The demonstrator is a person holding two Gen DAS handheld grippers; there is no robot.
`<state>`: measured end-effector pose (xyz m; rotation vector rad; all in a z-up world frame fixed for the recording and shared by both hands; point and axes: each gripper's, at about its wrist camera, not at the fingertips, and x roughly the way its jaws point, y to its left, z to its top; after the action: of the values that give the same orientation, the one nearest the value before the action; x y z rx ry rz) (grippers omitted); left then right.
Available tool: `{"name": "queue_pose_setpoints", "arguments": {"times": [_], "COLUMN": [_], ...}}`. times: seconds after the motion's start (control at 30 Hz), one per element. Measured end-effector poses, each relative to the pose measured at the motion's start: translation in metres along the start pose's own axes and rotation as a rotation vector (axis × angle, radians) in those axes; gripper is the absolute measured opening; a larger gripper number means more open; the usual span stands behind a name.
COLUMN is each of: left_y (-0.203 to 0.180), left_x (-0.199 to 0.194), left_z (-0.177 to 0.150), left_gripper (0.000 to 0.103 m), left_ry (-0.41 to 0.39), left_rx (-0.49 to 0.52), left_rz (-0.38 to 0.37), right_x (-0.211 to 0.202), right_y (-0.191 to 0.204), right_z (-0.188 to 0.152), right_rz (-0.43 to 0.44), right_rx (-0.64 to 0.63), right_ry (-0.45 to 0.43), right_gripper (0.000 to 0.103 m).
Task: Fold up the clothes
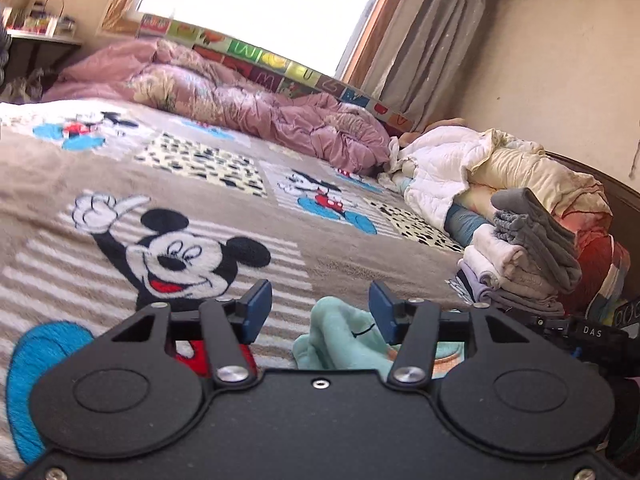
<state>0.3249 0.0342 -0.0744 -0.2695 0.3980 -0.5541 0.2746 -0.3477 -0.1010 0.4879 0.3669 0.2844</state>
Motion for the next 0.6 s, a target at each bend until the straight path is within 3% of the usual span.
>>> {"name": "queue_pose_setpoints", "arguments": {"times": [0.1,0.23,0.43,0.6], "left_y": [-0.033,-0.066,-0.068,-0.047], "left_x": [-0.026,-0.032,0.009,0.024], "left_z": [-0.007,-0.025,-0.063,-0.067], "left_gripper": [0.053,0.053,0.053,0.056], "left_ry": [-0.008,0.036,0.165,0.217], "left_rx": [0.114,0.253,0.397,0.338], "left_rz": [-0.070,-0.080,-0.038,-0.096], "right_x": [-0.031,-0.057,-0.034,-0.023], "right_y": [0.035,0.075,0.090,0.085], "right_z": [-0.008,-0.028,-0.058,-0.061], "right_rz": [0.015,0.044,0.028,0.012], "right_rx": [-0.226,-0.434,-0.514,-0.469], "right_ry": [-0.007,-0.016,0.064,0.126], "right_gripper": [0.048,0.047,0.046,0.046]}}
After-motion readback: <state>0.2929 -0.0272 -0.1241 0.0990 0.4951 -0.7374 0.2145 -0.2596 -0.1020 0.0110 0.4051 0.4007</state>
